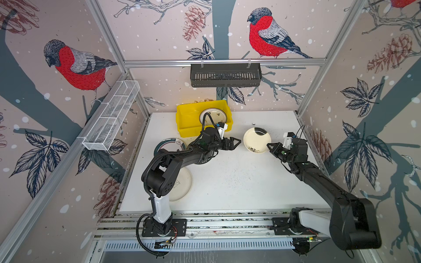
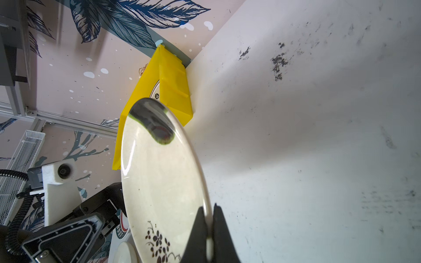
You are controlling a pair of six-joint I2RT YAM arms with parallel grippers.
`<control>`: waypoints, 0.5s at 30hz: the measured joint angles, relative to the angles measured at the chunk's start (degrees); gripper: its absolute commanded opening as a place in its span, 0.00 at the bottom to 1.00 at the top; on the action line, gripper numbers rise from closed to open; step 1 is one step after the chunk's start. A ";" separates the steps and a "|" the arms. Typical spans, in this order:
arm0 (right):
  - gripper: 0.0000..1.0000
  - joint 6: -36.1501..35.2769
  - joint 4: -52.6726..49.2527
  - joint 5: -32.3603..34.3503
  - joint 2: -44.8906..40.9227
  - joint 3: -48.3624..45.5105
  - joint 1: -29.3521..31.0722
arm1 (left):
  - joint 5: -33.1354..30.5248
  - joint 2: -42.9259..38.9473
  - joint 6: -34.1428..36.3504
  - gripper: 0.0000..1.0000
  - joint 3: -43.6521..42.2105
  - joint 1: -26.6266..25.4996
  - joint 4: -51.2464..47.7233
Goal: Place the plates into the plastic bin on the countertop
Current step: 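Close the left gripper on the upright plate while the right gripper opens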
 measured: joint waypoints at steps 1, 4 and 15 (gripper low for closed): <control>0.00 -0.02 0.00 0.00 0.00 0.28 0.20 | 0.00 0.24 0.00 0.97 0.17 -0.15 0.00; 0.00 -0.04 0.04 -0.20 -0.09 0.50 0.70 | 0.04 1.38 -0.02 0.96 1.22 -0.42 0.00; 0.00 -1.29 0.09 -1.03 -0.74 0.68 2.91 | 1.49 3.82 -0.31 0.64 3.80 -0.66 0.00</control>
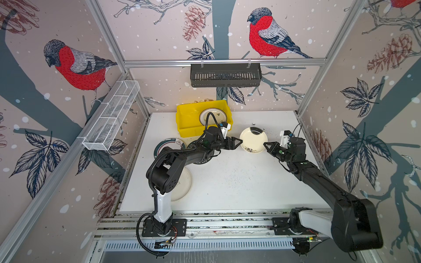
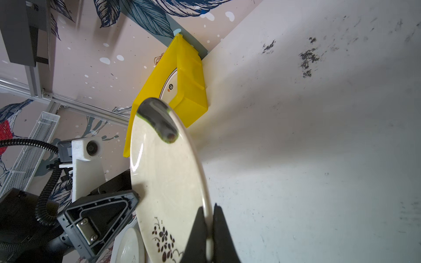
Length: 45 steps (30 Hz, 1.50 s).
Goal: Place the plates into the plastic bin on the countertop
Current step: 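Close the left gripper on the upright plate while the right gripper opens, then carry the flower-pattern plate into the yellow bin with the left gripper while the right withdraws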
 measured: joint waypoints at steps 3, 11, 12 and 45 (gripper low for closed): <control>0.00 0.00 0.02 0.00 -0.02 0.00 0.55 | 0.15 0.76 -0.28 0.59 0.72 0.00 0.11; 0.00 -0.04 0.37 0.02 1.31 0.04 2.32 | 2.14 1.18 -1.62 0.24 0.72 -0.11 1.18; 0.00 -0.02 0.39 0.02 1.64 0.09 2.47 | 2.16 1.18 -1.66 0.18 0.72 -0.11 1.44; 0.99 -4.35 -2.93 5.11 3.37 3.76 4.33 | -0.81 0.66 -1.16 0.00 5.97 3.85 -4.11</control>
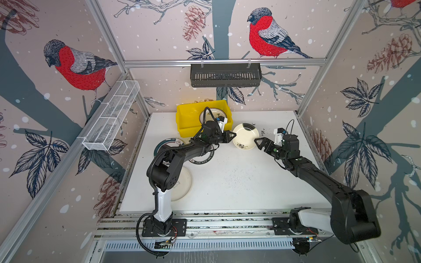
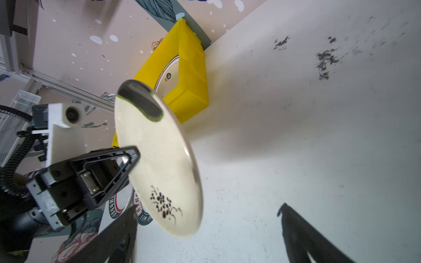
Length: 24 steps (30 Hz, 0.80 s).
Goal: Place the plates into the plastic bin on the countertop
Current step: 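Carry the flower-pattern plate into the yellow bin with the left gripper while the right withdraws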
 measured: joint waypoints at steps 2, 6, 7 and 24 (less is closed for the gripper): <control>0.99 -0.59 -0.83 1.18 -1.31 0.37 -0.07 | -0.72 -0.39 0.74 0.00 1.25 1.11 -0.76; 0.99 -2.05 -2.69 3.58 -3.48 0.46 -0.07 | -1.68 -0.44 2.56 0.00 4.31 3.74 -2.99; 0.99 -2.32 -3.10 4.15 -3.85 0.46 -0.07 | -2.34 -0.44 2.91 0.00 4.92 4.31 -3.54; 0.99 -4.61 -6.84 7.54 -8.31 -1.01 -1.46 | -10.10 8.79 6.34 0.00 17.99 15.06 -9.88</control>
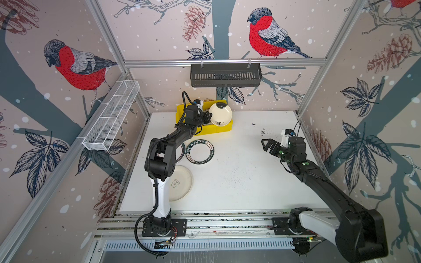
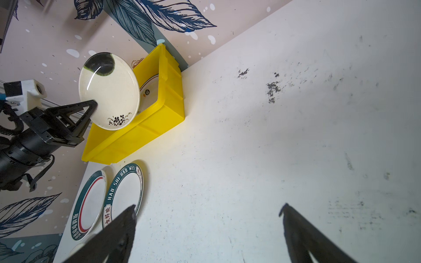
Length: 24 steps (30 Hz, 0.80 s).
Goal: Place the plates into the plastic bin on the countertop
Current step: 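Carry the flower-pattern plate into the yellow bin with the left gripper while the right withdraws, then lower the flower-pattern plate into the bin and open the left gripper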
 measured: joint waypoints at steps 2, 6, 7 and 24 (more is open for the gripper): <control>0.99 -0.02 -0.17 0.02 -0.28 -0.26 -0.09 | -0.68 1.07 -0.02 0.00 1.09 0.72 -0.24; 0.99 -0.02 -0.59 0.37 -0.50 -0.63 -0.24 | -1.70 3.85 0.00 0.00 4.31 2.19 -1.16; 0.99 -0.02 -0.68 0.70 -0.63 -0.66 -0.26 | -2.56 4.59 0.02 0.00 5.22 2.47 -1.60; 1.00 0.11 -1.88 3.21 -1.44 -0.90 -0.09 | -6.78 16.13 4.46 0.20 19.61 2.84 -12.68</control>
